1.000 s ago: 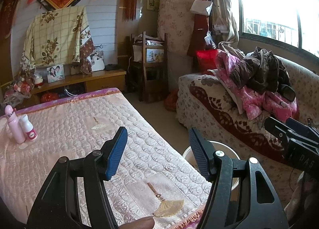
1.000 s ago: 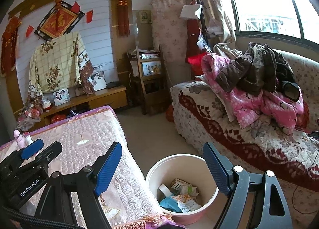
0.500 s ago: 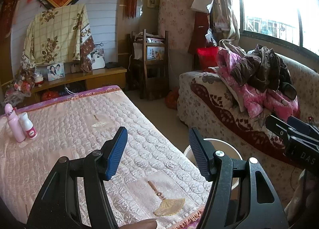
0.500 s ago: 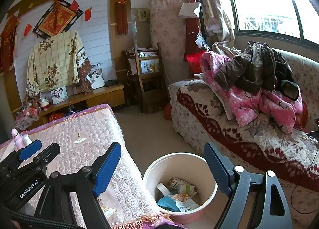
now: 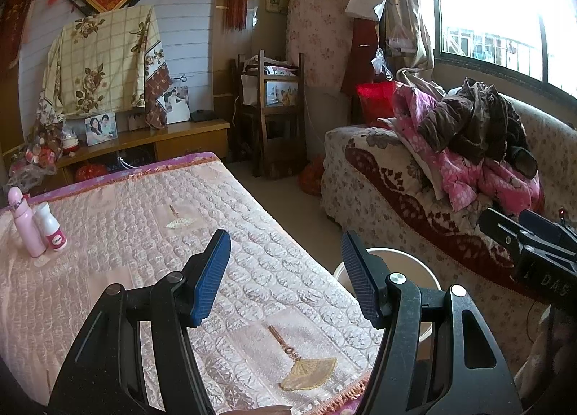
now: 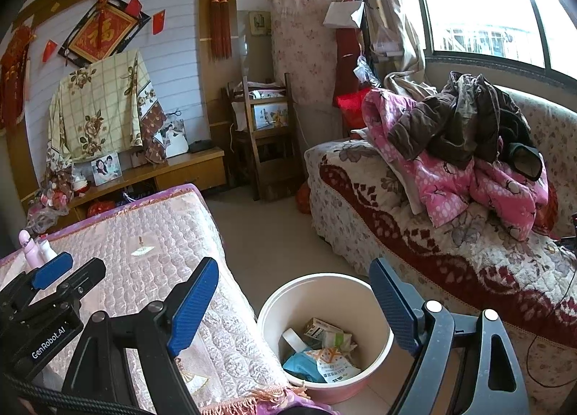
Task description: Collect trash
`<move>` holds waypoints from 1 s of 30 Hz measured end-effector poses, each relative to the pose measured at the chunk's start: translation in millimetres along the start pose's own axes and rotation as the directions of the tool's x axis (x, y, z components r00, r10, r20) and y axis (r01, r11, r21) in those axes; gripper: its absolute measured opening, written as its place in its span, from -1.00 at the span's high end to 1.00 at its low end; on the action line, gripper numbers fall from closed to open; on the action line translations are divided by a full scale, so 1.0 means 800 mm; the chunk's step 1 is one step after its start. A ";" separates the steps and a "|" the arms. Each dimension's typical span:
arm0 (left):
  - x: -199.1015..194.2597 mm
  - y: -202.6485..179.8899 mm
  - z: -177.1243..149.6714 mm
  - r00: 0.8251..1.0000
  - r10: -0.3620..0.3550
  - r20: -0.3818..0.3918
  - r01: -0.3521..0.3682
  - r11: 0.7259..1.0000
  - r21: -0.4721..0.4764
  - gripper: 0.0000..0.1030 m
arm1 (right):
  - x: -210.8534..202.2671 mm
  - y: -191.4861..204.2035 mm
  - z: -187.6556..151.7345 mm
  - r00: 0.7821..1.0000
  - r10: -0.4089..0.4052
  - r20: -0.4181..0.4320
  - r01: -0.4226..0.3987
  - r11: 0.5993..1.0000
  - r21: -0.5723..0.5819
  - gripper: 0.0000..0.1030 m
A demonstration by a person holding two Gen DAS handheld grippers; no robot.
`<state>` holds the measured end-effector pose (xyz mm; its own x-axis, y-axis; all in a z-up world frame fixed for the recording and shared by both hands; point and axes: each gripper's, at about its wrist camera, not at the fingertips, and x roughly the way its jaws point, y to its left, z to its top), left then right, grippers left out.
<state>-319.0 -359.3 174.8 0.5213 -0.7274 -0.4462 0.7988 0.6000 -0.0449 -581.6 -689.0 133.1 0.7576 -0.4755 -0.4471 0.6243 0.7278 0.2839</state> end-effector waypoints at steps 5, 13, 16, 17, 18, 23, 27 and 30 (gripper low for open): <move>0.000 0.004 0.000 1.000 -0.004 0.000 0.004 1.000 -0.003 -0.21 | 0.003 -0.002 -0.002 1.000 -0.003 0.000 0.003 1.000 0.003 -0.63; 0.005 0.006 0.001 1.000 -0.006 -0.008 0.006 1.000 0.006 -0.21 | 0.006 -0.005 -0.003 1.000 -0.011 -0.003 0.011 1.000 0.002 -0.63; 0.006 0.006 0.001 1.000 -0.014 -0.017 0.014 1.000 0.002 -0.21 | 0.006 -0.007 -0.004 1.000 -0.015 0.000 0.015 1.000 0.002 -0.64; 0.006 0.007 0.001 1.000 -0.013 -0.017 0.013 1.000 0.002 -0.21 | 0.007 -0.007 -0.003 1.000 -0.017 -0.002 0.017 1.000 0.002 -0.64; 0.006 0.007 0.000 1.000 -0.014 -0.019 0.014 1.000 0.003 -0.21 | 0.009 -0.008 -0.005 1.000 -0.016 -0.007 0.016 1.000 0.005 -0.64; 0.007 0.008 0.001 1.000 -0.016 -0.022 0.016 1.000 0.003 -0.21 | 0.012 -0.009 -0.005 1.000 -0.013 -0.013 0.013 1.000 0.007 -0.64; 0.008 0.009 0.000 1.000 -0.016 -0.027 0.016 1.000 0.003 -0.21 | 0.013 -0.011 -0.002 1.000 -0.012 -0.017 0.012 1.000 0.006 -0.64; 0.011 0.008 0.000 0.999 -0.018 -0.035 0.018 1.000 0.004 -0.21 | 0.015 -0.012 -0.002 1.000 -0.012 -0.023 0.012 1.000 0.007 -0.64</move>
<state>-309.6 -362.2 170.5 0.4963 -0.7259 -0.4762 0.8092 0.5854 -0.0489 -578.4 -700.9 123.7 0.7456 -0.4724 -0.4701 0.6347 0.7184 0.2848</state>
